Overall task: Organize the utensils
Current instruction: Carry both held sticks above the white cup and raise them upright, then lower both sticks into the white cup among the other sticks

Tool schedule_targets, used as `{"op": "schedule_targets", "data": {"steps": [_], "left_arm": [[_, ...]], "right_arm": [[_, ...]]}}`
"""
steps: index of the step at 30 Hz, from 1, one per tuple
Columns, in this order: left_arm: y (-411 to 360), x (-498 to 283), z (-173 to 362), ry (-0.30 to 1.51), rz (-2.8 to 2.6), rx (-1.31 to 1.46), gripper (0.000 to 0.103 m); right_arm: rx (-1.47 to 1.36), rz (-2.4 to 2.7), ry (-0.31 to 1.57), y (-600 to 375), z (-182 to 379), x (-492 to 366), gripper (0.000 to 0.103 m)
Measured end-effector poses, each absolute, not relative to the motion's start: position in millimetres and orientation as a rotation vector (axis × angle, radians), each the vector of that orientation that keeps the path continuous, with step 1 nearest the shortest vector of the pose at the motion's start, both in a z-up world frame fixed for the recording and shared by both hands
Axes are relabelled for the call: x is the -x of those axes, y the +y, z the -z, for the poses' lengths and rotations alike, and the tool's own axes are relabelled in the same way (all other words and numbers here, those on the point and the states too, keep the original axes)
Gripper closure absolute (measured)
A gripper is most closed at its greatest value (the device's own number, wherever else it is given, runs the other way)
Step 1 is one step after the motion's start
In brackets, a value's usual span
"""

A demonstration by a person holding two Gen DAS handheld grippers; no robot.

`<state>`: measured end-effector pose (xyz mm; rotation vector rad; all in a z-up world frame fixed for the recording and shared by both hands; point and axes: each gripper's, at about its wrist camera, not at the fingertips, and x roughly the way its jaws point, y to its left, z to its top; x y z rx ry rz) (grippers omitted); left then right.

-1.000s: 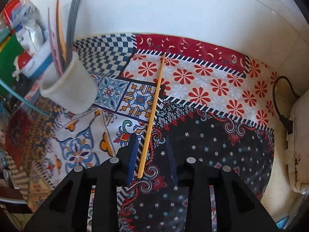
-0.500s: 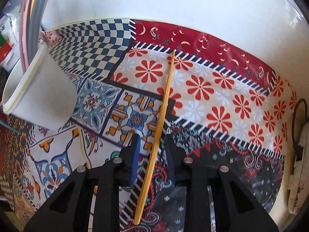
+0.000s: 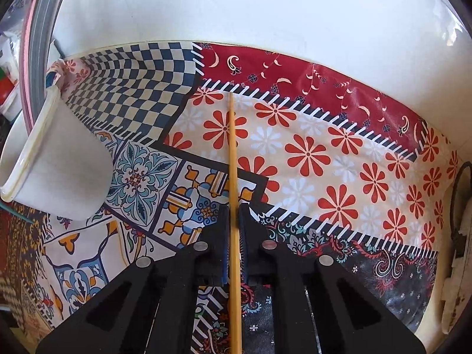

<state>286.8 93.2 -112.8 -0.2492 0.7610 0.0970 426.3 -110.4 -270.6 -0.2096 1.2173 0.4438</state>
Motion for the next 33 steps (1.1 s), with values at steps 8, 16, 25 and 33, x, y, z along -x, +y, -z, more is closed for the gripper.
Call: {"op": "schedule_targets", "data": {"steps": [8,16,25,33], "left_arm": [[95.6,-279.0,102.5,0.731,-0.103,0.252,0.099],[97.3,-274.6,88.3,0.693,-0.106,0.249,0.099],[96.2,-281.4,65.3,0.630,-0.100,0.220,0.099],[96.6,-298.2,56.6,0.599,-0.087,0.210,0.099]], "right_arm": [[0.143,-0.468,1.234,-133.7,259.8,-417.3,0.097],[0.059,-0.510,1.114,-151.4,201.8,-394.9,0.097],[-0.002,-0.588,0.898,-135.4,122.4,-388.9,0.097],[-0.032,-0.646,0.761,-92.5,87.8,-396.6,0.097]]}}
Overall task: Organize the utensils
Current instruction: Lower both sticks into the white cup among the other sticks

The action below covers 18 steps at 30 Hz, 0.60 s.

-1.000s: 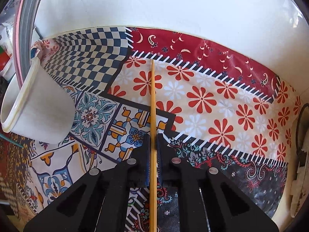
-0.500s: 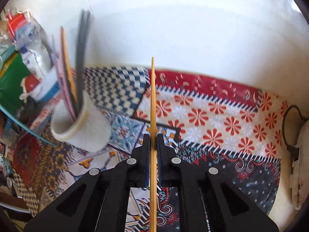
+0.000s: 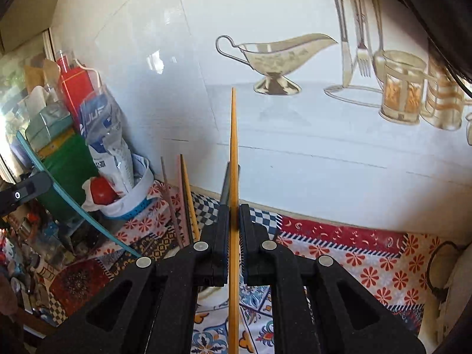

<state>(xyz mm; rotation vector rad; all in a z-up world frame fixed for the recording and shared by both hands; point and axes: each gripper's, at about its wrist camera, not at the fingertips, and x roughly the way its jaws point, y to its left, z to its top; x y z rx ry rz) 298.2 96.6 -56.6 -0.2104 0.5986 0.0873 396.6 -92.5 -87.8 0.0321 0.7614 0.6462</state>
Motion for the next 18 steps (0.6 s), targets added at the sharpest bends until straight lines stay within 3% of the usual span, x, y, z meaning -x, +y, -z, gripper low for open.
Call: {"op": "schedule_targets", "data": {"steps": [18], "left_arm": [[108.3,-344.5,101.5,0.713,-0.058,0.243,0.099]], "right_arm": [[-0.074,-0.673,0.658,-16.7,113.7,-405.8,0.097]]}}
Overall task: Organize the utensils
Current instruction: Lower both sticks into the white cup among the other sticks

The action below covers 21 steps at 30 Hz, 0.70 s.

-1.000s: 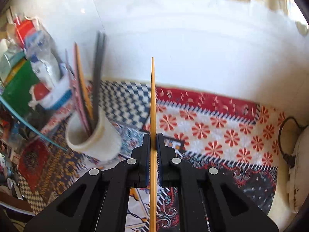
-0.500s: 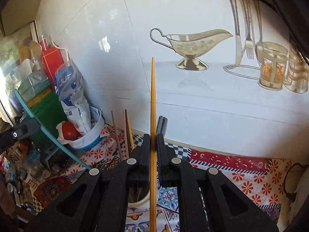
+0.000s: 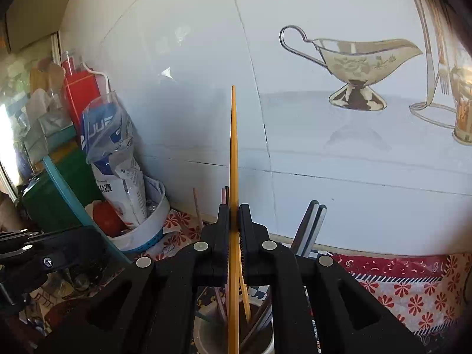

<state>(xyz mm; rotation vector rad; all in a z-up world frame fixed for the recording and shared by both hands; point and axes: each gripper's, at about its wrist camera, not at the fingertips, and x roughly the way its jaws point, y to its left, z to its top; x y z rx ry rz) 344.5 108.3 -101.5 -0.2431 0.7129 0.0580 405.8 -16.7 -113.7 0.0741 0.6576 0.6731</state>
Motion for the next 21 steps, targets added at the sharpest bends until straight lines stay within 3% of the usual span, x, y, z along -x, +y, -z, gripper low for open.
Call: {"op": "schedule_targets", "data": {"steps": [11,21], "left_arm": [[100.7,-366.1,141.9,0.817,-0.028,0.246,0.099],[93.9,-370.3,160.3,0.902,-0.001,0.252,0.099]], "right_arm": [[-0.043,-0.671,0.773,-27.5,162.4,-409.2,0.097],[0.077,-0.726,0.862,-32.6,168.8,-391.4,0.095]]}}
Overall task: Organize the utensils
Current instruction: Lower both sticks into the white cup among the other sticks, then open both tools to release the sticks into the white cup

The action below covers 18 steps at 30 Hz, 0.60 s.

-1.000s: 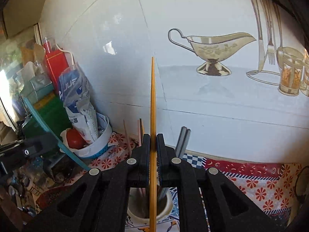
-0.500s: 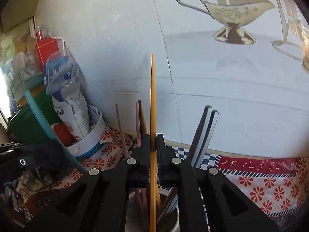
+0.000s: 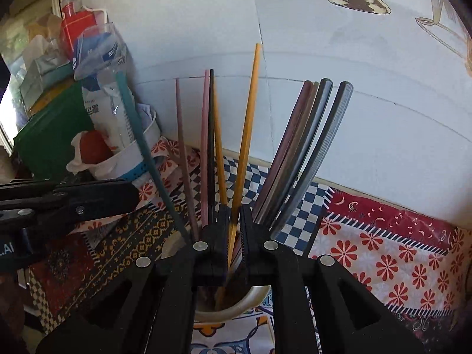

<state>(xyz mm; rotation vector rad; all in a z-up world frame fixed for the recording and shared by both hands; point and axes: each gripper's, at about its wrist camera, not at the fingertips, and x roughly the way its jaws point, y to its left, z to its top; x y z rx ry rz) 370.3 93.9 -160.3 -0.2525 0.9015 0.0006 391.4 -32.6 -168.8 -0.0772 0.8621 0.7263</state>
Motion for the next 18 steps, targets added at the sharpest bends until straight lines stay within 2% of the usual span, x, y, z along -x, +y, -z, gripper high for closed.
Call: {"op": "schedule_targets", "data": {"steps": [10,14,18], "left_arm": [[95.9,-339.5,124.2,0.825,-0.038,0.240,0.097],[92.2,-312.8,93.0,0.740,-0.066,0.207,0.096],[84.0,-276.6,51.5,0.608,-0.091,0.163,0.090]], "right_arm": [[0.129,-0.761,0.867,-49.9,127.0,-364.6,0.095],[0.118,-0.758,0.805,-60.6,92.3,-347.3,0.095],[0.103,-0.731,0.691,-75.2,46.6,-323.2,0.095]]}}
